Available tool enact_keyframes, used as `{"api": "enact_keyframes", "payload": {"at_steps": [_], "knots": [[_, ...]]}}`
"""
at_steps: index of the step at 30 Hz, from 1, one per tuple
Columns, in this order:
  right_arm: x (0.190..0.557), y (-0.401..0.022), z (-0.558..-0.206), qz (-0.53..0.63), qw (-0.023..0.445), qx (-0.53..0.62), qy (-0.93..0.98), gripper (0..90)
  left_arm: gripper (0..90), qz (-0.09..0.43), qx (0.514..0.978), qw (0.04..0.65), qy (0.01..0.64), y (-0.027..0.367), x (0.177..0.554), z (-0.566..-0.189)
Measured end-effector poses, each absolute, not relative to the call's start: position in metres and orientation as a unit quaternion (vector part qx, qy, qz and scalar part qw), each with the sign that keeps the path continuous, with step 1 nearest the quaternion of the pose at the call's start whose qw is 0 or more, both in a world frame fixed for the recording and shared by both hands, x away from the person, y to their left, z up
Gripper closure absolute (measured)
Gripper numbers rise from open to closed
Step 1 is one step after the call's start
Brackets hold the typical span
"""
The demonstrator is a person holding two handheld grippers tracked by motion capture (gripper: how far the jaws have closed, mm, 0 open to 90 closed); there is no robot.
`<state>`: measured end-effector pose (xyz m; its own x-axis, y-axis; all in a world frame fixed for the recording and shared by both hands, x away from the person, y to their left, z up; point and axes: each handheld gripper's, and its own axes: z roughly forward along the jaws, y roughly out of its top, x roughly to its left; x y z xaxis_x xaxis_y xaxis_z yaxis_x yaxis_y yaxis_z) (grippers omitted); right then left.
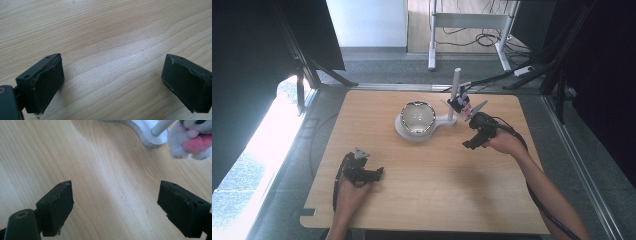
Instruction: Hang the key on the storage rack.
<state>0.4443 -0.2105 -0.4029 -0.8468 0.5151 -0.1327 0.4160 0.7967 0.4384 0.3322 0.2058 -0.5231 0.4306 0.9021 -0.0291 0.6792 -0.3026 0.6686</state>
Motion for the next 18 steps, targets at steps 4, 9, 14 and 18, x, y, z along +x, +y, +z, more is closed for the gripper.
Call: {"api": "enact_keyframes", "payload": {"at_steps": [4,9,14,18], "knots": [[0.435,-0.213,-0.404,0.206,0.126,0.246,0.939,13.5,4.1,0.180,0.787,0.310,0.502,0.206,0.332,-0.523],[0.423,-0.217,-0.408,0.209,0.128,0.246,0.938,13.5,4.1,0.180,0.788,0.310,0.501,0.206,0.332,-0.523],[0.413,-0.223,-0.415,0.211,0.125,0.250,0.937,13.5,4.1,0.180,0.788,0.310,0.501,0.206,0.332,-0.523],[0.406,-0.229,-0.419,0.217,0.124,0.252,0.935,13.5,4.1,0.180,0.788,0.310,0.501,0.206,0.332,-0.523]]}}
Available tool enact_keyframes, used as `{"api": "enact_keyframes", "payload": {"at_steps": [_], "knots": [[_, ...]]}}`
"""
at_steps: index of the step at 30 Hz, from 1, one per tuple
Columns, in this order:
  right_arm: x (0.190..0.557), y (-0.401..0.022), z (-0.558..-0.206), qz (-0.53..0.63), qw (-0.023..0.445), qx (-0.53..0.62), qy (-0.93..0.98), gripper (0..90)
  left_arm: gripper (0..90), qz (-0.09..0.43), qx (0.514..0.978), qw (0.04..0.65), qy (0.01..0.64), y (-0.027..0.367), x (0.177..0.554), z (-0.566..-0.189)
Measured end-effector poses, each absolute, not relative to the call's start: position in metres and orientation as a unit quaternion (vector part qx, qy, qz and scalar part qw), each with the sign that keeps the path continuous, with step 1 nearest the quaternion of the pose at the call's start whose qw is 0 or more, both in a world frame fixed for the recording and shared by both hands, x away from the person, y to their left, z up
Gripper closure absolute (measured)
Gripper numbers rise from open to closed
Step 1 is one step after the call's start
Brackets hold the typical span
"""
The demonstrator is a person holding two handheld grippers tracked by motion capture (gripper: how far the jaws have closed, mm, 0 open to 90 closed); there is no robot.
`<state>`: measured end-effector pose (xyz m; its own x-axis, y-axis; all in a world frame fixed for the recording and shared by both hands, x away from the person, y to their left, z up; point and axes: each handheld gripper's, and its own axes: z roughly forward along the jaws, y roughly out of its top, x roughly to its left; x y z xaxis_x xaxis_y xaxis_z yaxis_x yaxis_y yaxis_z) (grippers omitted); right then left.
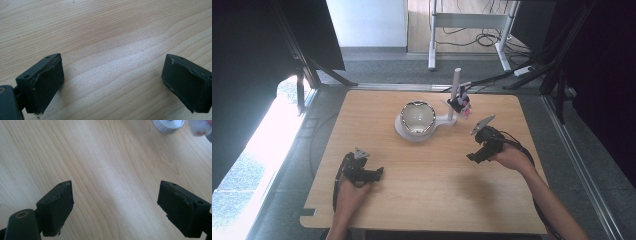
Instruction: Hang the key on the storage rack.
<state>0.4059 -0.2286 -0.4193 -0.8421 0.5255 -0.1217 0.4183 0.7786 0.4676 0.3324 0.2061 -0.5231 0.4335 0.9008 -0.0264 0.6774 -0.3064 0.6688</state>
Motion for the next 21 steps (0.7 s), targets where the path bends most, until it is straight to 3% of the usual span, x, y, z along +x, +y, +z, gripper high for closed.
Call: {"api": "enact_keyframes", "payload": {"at_steps": [10,21], "knots": [[0.387,-0.245,-0.426,0.225,0.123,0.260,0.931,12.6,4.1,0.180,0.786,0.312,0.503,0.206,0.332,-0.523],[0.367,-0.266,-0.431,0.234,0.134,0.280,0.921,4.3,4.1,0.180,0.787,0.311,0.502,0.206,0.332,-0.523]]}}
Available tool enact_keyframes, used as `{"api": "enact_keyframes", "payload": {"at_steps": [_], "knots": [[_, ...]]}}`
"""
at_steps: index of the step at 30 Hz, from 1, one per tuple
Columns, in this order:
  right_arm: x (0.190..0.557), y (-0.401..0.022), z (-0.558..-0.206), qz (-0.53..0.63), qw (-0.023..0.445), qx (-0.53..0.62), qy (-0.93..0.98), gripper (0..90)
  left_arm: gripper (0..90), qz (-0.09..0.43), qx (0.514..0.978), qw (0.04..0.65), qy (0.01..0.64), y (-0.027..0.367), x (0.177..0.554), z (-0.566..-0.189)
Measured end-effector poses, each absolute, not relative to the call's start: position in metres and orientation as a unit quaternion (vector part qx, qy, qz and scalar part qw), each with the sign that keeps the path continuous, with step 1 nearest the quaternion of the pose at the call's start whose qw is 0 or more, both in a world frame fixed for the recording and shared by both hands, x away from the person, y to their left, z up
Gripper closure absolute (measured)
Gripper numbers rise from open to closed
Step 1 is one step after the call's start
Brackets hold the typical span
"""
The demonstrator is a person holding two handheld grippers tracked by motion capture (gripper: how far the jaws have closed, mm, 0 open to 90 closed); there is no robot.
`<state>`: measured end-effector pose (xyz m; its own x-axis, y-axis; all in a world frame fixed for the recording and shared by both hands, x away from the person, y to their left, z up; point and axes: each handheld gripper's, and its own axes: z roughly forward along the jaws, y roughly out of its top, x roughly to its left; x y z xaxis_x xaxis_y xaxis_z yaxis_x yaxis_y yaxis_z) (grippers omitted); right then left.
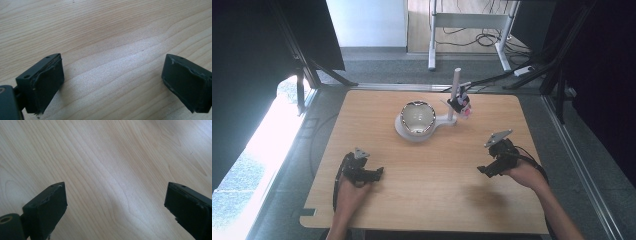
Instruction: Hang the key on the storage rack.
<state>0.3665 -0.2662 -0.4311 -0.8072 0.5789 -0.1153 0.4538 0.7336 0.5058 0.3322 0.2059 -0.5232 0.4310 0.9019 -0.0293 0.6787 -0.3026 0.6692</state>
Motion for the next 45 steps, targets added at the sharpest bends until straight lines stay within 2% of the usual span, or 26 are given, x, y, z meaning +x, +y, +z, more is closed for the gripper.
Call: {"api": "enact_keyframes", "payload": {"at_steps": [10,35,45], "knots": [[0.350,-0.279,-0.445,0.263,0.131,0.299,0.908,3.6,4.1,0.180,0.787,0.310,0.502,0.206,0.332,-0.523],[0.321,-0.281,-0.510,0.337,0.142,0.339,0.867,5.6,4.2,0.180,0.786,0.311,0.503,0.206,0.332,-0.523],[0.317,-0.279,-0.520,0.351,0.145,0.362,0.851,1.6,4.2,0.180,0.786,0.311,0.503,0.206,0.332,-0.523]]}}
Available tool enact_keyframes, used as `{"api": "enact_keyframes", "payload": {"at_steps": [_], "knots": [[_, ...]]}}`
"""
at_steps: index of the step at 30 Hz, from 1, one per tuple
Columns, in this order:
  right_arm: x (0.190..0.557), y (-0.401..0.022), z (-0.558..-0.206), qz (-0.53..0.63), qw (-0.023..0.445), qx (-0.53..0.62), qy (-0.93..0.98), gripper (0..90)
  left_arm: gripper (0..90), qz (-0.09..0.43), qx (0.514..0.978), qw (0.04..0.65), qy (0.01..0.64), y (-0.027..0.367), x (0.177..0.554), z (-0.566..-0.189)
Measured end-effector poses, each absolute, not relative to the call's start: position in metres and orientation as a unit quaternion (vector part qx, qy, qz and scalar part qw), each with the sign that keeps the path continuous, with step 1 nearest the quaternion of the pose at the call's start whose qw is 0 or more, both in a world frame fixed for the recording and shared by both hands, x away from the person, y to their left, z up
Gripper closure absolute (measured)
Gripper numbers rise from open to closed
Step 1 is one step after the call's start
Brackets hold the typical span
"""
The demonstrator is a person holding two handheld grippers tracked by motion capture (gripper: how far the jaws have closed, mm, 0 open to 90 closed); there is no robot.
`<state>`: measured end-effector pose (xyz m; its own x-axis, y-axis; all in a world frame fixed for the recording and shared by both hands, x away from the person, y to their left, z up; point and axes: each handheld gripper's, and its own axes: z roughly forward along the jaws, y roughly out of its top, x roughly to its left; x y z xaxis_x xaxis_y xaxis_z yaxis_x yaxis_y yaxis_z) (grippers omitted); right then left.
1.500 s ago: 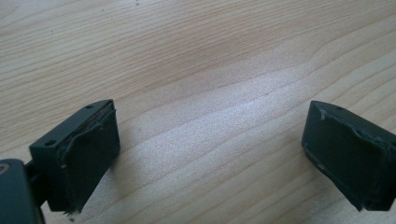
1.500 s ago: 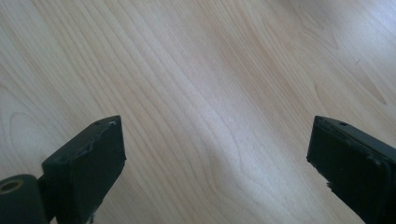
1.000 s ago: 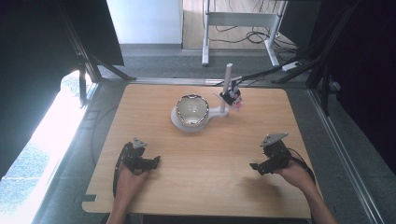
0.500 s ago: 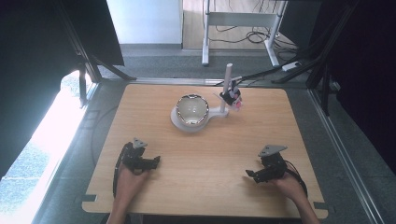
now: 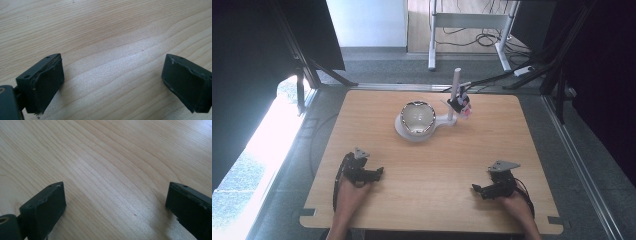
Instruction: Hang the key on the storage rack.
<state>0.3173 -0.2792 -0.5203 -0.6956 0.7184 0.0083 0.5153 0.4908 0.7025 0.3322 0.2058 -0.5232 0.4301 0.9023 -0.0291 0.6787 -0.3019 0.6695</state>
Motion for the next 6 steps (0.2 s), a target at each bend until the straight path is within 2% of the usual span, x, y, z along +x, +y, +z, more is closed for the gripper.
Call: {"api": "enact_keyframes", "payload": {"at_steps": [6], "knots": [[0.3168,-0.2785,-0.5207,0.349,0.148,0.367,0.849,0.9,4.2,0.180,0.788,0.310,0.501,0.2059,0.3321,-0.5230]]}}
